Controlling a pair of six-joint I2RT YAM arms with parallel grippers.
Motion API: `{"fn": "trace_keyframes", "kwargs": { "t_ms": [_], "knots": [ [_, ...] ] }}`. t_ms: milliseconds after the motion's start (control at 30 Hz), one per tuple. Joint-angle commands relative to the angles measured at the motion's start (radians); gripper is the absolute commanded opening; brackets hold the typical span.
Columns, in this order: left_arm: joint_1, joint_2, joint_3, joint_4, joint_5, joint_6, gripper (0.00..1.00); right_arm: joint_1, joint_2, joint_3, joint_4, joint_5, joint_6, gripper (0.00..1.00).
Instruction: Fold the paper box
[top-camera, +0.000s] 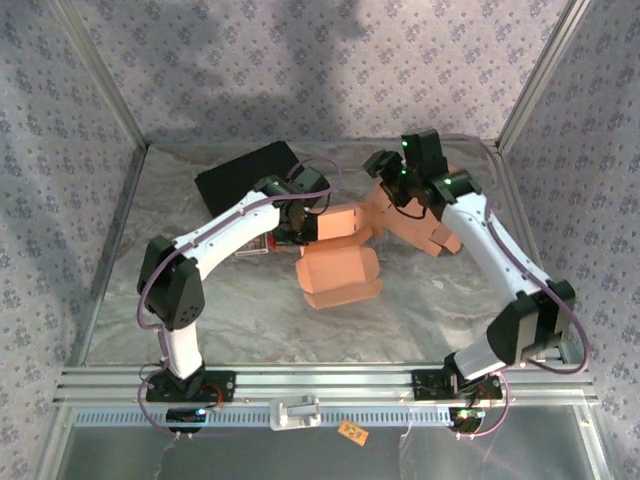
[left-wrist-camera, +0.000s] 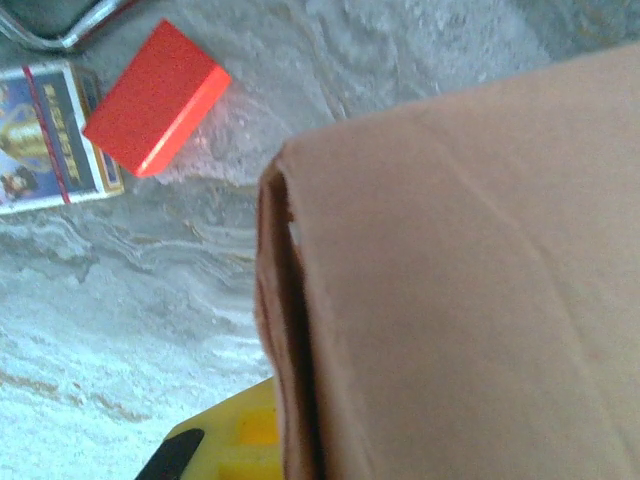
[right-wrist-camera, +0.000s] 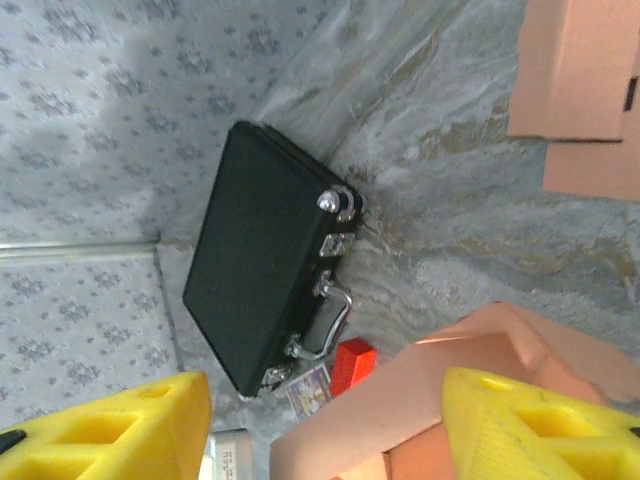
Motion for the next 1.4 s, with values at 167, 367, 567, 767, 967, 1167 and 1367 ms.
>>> {"fn": "trace_keyframes", "kwargs": {
  "t_ms": [167, 367, 567, 767, 967, 1167, 1367],
  "knots": [
    [0.011, 0.01, 0.075, -0.071, 0.052, -0.009, 0.0, 0.049, 0.089, 0.062, -0.139, -0.021, -0.052, 0.61],
    [0.012, 0.011, 0.076, -0.072, 0.063, 0.001, 0.0, 0.04, 0.125, 0.01, -0.061, -0.06, -0.129, 0.61],
    [0.017, 0.012, 0.082, -0.069, 0.071, 0.005, 0.0, 0.042, 0.174, 0.048, -0.072, -0.145, -0.152, 0.6],
    [0.025, 0.016, 0.101, -0.066, 0.069, 0.014, 0.0, 0.055, 0.13, -0.019, -0.038, -0.168, -0.089, 0.6],
    [0.038, 0.017, 0.102, -0.067, 0.088, 0.031, 0.0, 0.024, 0.093, 0.012, -0.045, -0.164, -0.112, 0.59],
    [0.114, 0.015, 0.109, 0.002, 0.29, 0.101, 0.0, -0.033, -0.051, 0.074, -0.043, -0.178, -0.304, 0.62],
    [0.189, 0.04, 0.166, 0.043, 0.448, 0.234, 0.0, -0.17, -0.208, -0.015, 0.068, -0.239, -0.413, 0.59]
  ]
}}
